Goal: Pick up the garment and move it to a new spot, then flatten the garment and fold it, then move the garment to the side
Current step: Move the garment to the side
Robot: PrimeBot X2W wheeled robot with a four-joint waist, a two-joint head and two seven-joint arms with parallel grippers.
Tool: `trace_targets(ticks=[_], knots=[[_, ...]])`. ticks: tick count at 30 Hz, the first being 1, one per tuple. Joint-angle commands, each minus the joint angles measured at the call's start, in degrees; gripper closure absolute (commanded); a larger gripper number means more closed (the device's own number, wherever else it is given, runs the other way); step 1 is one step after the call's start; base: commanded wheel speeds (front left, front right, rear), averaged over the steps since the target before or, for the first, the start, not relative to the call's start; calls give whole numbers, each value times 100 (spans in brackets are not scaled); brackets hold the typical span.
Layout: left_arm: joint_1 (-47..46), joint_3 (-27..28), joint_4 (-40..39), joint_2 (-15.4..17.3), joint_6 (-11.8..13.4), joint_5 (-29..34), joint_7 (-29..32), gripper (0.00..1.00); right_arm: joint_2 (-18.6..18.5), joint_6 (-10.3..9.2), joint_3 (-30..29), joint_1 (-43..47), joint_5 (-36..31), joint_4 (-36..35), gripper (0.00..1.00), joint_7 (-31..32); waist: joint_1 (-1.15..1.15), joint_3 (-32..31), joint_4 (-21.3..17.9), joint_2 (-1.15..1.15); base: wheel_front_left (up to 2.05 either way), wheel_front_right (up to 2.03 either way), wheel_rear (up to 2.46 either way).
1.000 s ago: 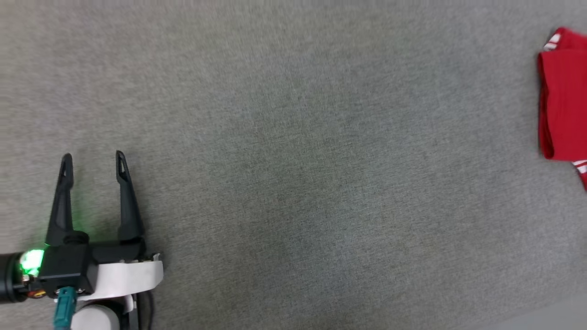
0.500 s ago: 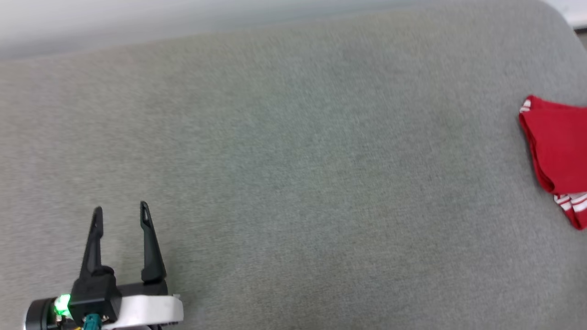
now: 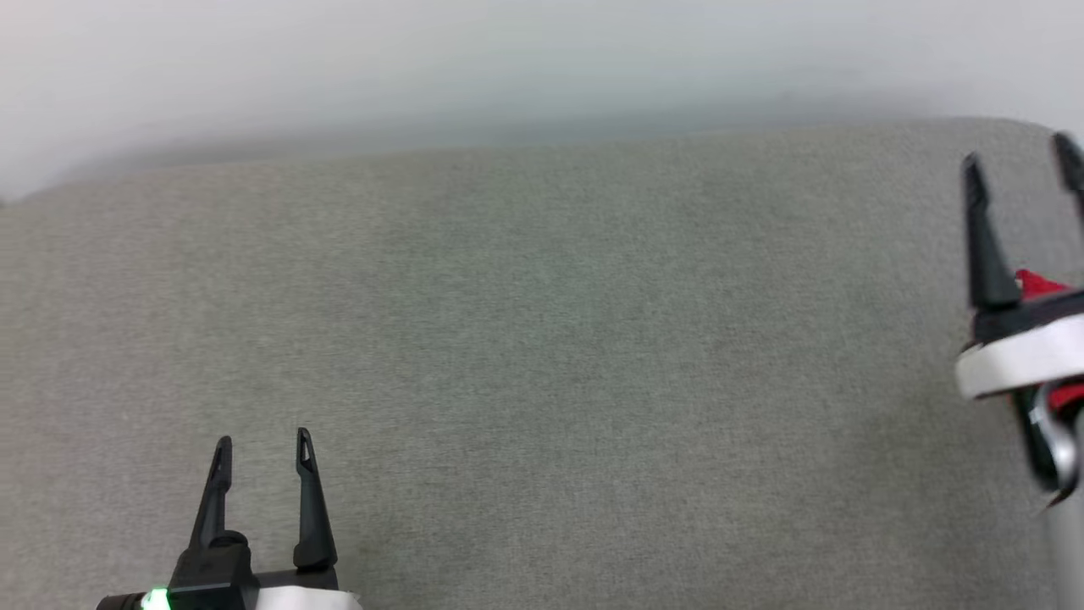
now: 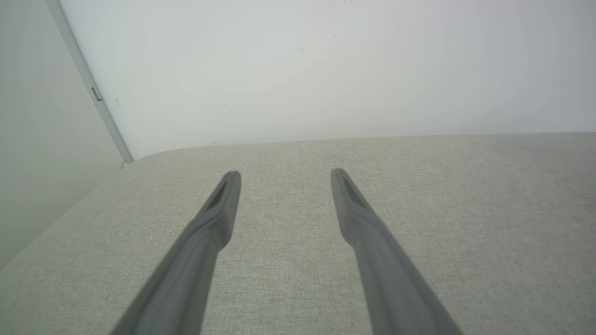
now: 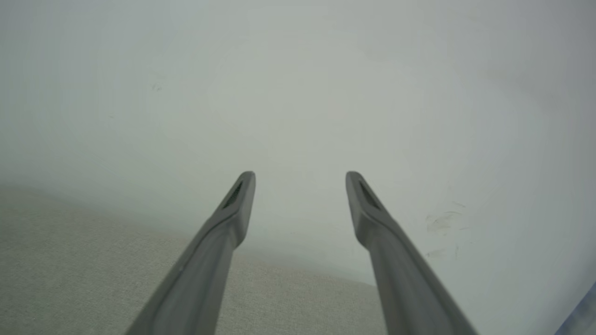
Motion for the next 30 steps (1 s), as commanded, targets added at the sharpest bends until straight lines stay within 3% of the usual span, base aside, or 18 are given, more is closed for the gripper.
trace_targets(ticks=[1,5,13,30], knots=[[26,-19,20,-5,-4,37,-9,0,123,-6,4,189,-64,-100,0,-11,0,-93,93,0,0,0,0],[43,-54,128,-17,-52,22,-9,0,604,-6,-12,698,-169,-449,0,-11,0,-225,204,0,0,0,0],[125,-207,292,-36,-109,44,-9,0,1174,-5,-224,1666,-62,-638,0,-12,0,-543,410,0,0,0,0],[360,-366,531,-52,-209,-99,-9,0,1493,-5,-376,3219,244,-1295,0,-12,0,-971,524,0,0,0,0]])
